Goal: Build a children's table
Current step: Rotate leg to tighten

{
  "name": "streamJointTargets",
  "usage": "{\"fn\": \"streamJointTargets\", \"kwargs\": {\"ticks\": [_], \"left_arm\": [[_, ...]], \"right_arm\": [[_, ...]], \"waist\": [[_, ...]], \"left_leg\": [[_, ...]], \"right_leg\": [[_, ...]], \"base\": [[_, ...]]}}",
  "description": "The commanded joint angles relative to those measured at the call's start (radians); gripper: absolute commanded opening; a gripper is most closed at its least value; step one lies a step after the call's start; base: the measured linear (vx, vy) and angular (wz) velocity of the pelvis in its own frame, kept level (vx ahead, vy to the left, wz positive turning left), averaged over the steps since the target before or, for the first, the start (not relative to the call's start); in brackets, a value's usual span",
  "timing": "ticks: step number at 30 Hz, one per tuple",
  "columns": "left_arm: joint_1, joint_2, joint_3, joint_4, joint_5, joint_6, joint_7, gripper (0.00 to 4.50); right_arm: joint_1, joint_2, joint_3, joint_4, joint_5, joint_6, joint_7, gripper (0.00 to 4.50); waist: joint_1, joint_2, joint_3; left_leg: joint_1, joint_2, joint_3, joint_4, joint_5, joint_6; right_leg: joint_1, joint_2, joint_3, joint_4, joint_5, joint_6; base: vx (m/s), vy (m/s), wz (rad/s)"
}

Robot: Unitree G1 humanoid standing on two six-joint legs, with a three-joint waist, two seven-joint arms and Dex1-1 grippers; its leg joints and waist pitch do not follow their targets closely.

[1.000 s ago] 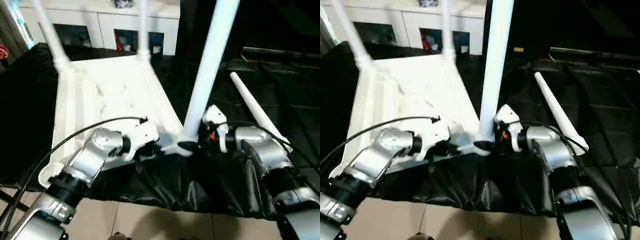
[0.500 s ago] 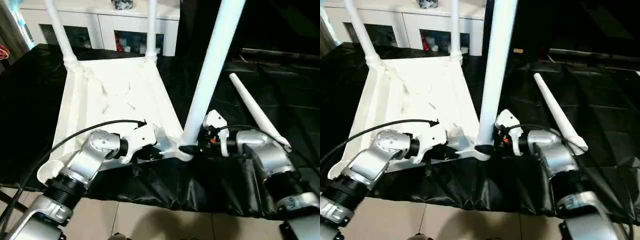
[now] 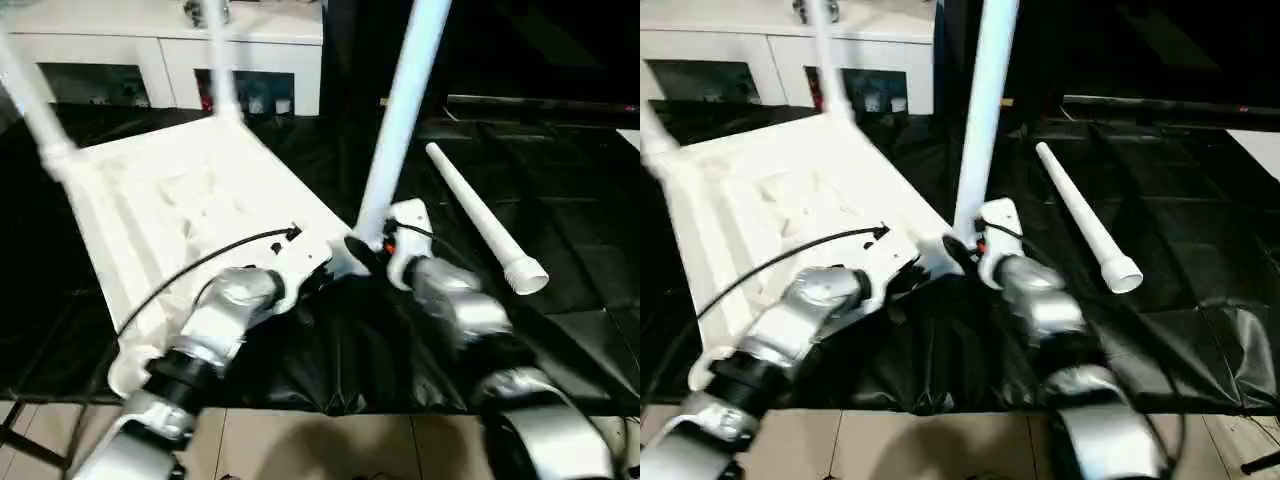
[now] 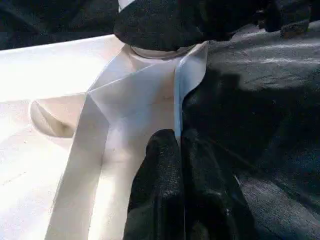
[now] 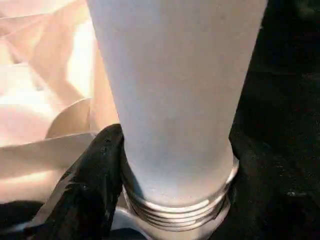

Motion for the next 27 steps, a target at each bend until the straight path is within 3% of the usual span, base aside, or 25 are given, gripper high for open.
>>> {"fn": "streamJointTargets", "kwargs": {"ticks": [1, 6, 10, 11, 20, 25, 26, 27], "left_arm": [[-0.02, -0.038, -0.012, -0.021, -0.025, -0.025, -0.011, 0.0], [-0.003, -0.012, -0.021, -0.042, -0.044, -0.055, -0.081, 0.0], [0.023, 0.028, -0.032, -0.084, -0.074, -0.068, -0.176, 0.0], [0.031, 0.04, -0.03, -0.099, -0.086, -0.063, -0.208, 0.0], [0.048, 0.14, -0.055, -0.121, -0.118, -0.125, -0.403, 0.0], [0.049, 0.199, -0.059, -0.137, -0.133, -0.129, -0.502, 0.0], [0.051, 0.207, -0.06, -0.141, -0.134, -0.129, -0.514, 0.0], [0.052, 0.213, -0.061, -0.143, -0.136, -0.129, -0.522, 0.0]], "right_arm": [[-0.002, 0.035, 0.014, 0.056, -0.008, 0.007, 0.037, 3.44], [-0.005, 0.002, 0.023, 0.044, -0.007, -0.019, 0.106, 3.87], [0.014, -0.053, 0.054, -0.002, -0.013, -0.023, 0.214, 3.87], [0.027, -0.08, 0.07, -0.025, -0.018, -0.027, 0.276, 3.87], [0.126, -0.253, 0.156, -0.211, 0.011, -0.004, 0.659, 3.87], [0.164, -0.336, 0.204, -0.301, 0.036, 0.019, 0.834, 3.87], [0.169, -0.343, 0.209, -0.314, 0.039, 0.023, 0.85, 3.87], [0.172, -0.347, 0.212, -0.321, 0.041, 0.025, 0.859, 3.87]], "waist": [[0.003, 0.01, -0.078], [0.008, 0.009, -0.081], [0.012, 0.015, -0.083], [0.01, 0.013, -0.081], [0.029, 0.012, -0.075], [0.034, 0.011, -0.074], [0.037, -0.005, -0.076], [0.039, -0.001, -0.077]], "left_leg": [[0.006, 0.014, -0.005, -0.067, -0.271, 0.014], [0.001, 0.014, -0.003, -0.066, -0.238, 0.03], [0.0, 0.017, -0.002, -0.065, -0.221, 0.04], [0.0, 0.017, -0.002, -0.065, -0.223, 0.045], [0.007, 0.021, -0.002, -0.068, -0.266, 0.047], [0.008, 0.023, -0.002, -0.068, -0.269, 0.047], [0.004, 0.021, -0.003, -0.067, -0.249, 0.052], [0.004, 0.022, -0.003, -0.068, -0.238, 0.052]], "right_leg": [[0.051, -0.069, 0.042, -0.089, -0.337, -0.164], [0.058, -0.07, 0.043, -0.082, -0.288, -0.188], [0.061, -0.071, 0.044, -0.079, -0.249, -0.205], [0.06, -0.07, 0.044, -0.079, -0.249, -0.21], [0.053, -0.067, 0.043, -0.09, -0.353, -0.173], [0.052, -0.068, 0.045, -0.088, -0.351, -0.176], [0.058, -0.07, 0.045, -0.083, -0.354, -0.171], [0.057, -0.071, 0.045, -0.083, -0.352, -0.17]], "base": [[0.0, 0.0, 0.0], [0.0, 0.0, 0.0], [0.0, 0.0, 0.0], [0.0, 0.0, 0.0], [0.0, 0.0, 0.0], [0.0, 0.0, 0.0], [0.0, 0.0, 0.0], [0.0, 0.0, 0.0]]}}
